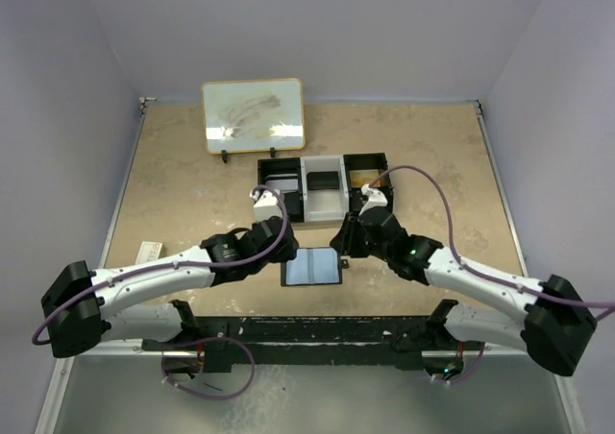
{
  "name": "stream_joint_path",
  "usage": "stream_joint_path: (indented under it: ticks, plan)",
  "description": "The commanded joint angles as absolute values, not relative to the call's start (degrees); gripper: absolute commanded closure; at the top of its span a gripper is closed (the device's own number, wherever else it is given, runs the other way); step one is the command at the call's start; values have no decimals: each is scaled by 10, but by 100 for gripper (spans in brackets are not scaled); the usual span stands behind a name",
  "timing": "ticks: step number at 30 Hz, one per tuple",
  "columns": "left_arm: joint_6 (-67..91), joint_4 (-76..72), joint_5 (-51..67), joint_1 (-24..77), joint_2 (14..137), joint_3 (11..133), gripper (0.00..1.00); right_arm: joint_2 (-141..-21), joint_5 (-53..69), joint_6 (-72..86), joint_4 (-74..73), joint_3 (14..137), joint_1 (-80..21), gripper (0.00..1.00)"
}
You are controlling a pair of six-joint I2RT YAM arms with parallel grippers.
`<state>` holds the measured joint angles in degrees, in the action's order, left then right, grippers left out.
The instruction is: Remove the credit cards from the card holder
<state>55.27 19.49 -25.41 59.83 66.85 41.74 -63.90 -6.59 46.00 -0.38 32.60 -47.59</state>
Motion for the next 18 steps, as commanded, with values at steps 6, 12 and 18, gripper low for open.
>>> stream_joint_path:
  ticks: [6, 12, 18]
  plan:
    - [494, 286, -406, 603, 600, 510, 58, -483, -184, 285, -1, 403, -475, 35]
    - [462, 353, -520, 603, 529, 535, 46, -398, -182, 192, 72, 388, -475, 19]
    - [441, 403, -629, 601, 463, 534, 38, -336, -229, 133, 113, 379, -475, 9]
